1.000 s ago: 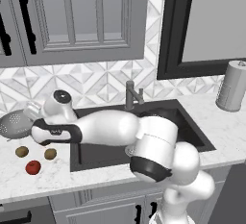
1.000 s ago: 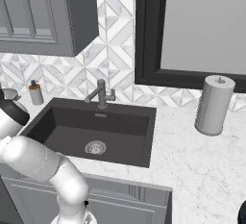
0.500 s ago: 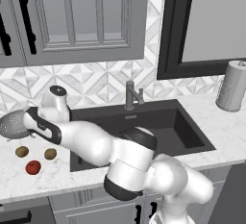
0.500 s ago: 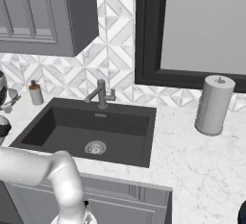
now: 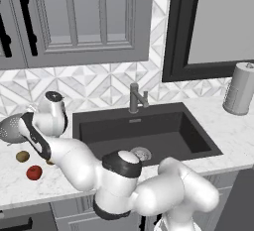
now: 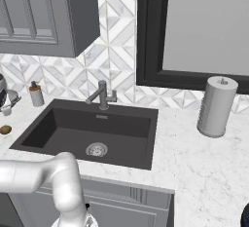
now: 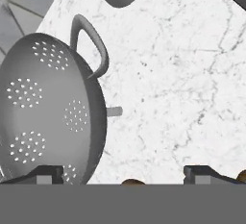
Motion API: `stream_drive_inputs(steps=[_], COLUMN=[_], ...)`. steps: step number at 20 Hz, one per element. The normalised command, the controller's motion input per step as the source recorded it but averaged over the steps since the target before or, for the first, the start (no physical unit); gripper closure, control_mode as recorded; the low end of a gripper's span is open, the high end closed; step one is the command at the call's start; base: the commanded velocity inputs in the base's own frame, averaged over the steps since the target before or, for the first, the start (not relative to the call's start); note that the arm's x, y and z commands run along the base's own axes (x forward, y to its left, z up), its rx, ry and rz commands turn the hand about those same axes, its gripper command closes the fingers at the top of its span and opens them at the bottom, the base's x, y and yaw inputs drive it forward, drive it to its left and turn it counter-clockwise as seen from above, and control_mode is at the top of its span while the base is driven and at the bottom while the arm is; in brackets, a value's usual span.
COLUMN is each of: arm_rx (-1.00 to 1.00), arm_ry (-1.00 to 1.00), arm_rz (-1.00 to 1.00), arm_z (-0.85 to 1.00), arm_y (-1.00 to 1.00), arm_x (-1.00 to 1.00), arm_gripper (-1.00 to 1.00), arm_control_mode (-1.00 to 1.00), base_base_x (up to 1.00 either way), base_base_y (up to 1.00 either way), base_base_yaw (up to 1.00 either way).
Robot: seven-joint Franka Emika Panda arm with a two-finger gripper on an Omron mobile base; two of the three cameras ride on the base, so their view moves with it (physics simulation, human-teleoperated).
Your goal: Put the colander in the sink, put the kiwi, kiwi, apple in the colander, and turn on the sink faucet and pour water over the colander.
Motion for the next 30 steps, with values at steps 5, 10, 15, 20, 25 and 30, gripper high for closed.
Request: stream_drive_inputs(steps=[5,10,15,20,25,30], arm_rx=[0.00,0.00,0.00,0.00,0.00,0.00], arm_ry=[0.00,0.00,0.00,0.00,0.01,0.00], arm_rz=[-0.06,-0.03,-0.02,-0.02,-0.03,-0.03], arm_z=[-0.23,-0.16,-0.15,-0.15,-0.14,-0.13], arm_y=[0.17,0.09,0.10,0.14,0.18,0.09], arm_x=[0.21,0.30,0.28,0.28,0.27,0.08], arm_gripper=[-1.00,-1.00,-1.00,-1.00,-1.00,1.00], arm_control_mode=[-1.00,-1.00,-1.00,-1.00,-1.00,-1.00], base_base_x=[0.00,0.00,0.00,0.00,0.00,0.00], base_base_y=[0.00,0.00,0.00,0.00,0.00,0.00], base_base_yaw=[0.00,0.00,0.00,0.00,0.00,0.00])
